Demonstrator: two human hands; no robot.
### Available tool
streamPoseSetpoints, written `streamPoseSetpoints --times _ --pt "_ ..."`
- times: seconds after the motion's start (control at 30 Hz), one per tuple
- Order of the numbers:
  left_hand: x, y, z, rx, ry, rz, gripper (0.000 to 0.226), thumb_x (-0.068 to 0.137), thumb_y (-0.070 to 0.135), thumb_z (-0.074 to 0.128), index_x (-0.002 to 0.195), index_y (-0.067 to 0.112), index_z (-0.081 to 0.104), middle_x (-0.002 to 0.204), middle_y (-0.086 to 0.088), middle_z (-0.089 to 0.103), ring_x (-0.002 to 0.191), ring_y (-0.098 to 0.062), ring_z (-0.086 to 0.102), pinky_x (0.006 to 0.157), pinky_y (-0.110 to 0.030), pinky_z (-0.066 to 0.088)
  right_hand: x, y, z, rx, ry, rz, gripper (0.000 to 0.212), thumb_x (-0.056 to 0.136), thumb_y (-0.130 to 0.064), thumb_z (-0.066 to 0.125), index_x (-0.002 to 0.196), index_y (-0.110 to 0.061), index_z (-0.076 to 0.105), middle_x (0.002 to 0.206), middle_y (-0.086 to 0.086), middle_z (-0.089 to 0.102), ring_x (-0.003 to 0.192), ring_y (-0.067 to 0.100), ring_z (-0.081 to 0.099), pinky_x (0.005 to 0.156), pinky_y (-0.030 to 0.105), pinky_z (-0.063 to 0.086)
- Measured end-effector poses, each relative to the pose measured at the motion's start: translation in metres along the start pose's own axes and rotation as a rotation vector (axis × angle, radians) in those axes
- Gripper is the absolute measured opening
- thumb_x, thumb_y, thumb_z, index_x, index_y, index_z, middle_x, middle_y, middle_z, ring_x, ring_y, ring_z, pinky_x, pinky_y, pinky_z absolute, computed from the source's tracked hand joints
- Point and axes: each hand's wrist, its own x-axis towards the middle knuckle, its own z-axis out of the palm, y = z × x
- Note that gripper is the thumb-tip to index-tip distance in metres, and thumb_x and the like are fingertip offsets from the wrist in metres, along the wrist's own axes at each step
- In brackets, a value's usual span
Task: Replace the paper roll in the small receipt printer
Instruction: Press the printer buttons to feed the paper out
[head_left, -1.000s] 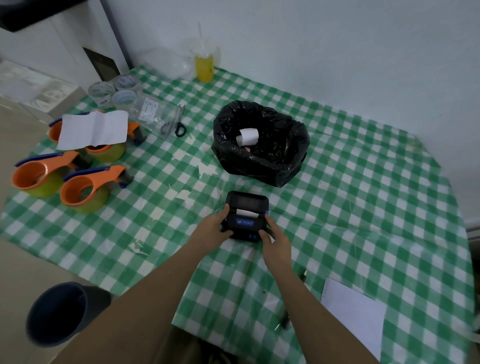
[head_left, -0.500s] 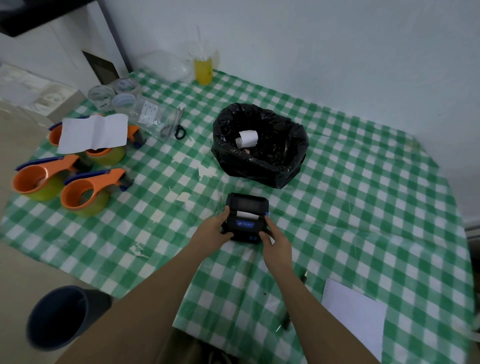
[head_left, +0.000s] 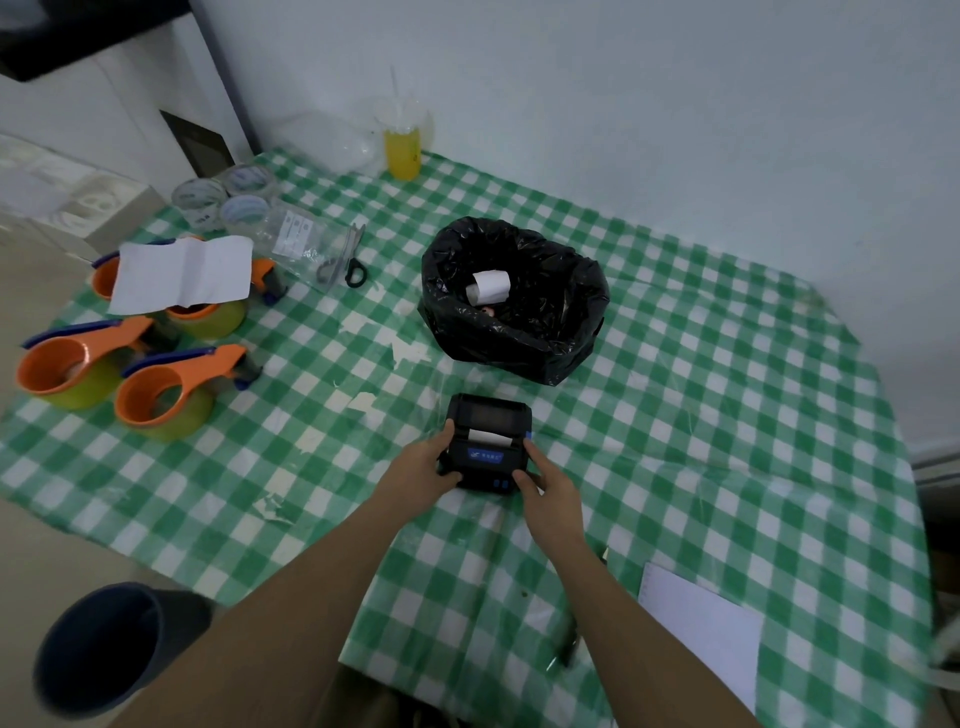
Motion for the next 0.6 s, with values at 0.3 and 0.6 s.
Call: streamPoseSetpoints --times 0.3,0.6 --pt "-0.0002 0.0020 -0.0026 0.065 -0.019 0.005 0.080 0.086 0.016 0.062 0.148 0.015 0.012 0.126 -0.025 0.057 0.093 -0.015 0.047 0.092 -0.040 0.049 0.0033 -0.0016 -0.0020 -0.050 -0.035 0.040 0.048 0.096 -0.016 0.050 0.142 -0.024 0.038 0.108 0.013 0.067 0.054 -0.004 0.030 0.050 0.012 0.027" --pt "-0.0042 0.0087 -0.0040 0.073 -0.039 -0.022 0.080 0.087 0.015 0.061 0.149 0.014 0.010 0.127 -0.022 0.057 0.109 -0.032 0.058 0.089 -0.037 0.048 0.0008 -0.0041 -0.0008 -0.080 -0.025 0.006 0.048 0.096 -0.015 0.049 0.142 -0.023 0.037 0.131 0.015 0.060 0.058 -0.004 0.036 0.053 0.011 0.032"
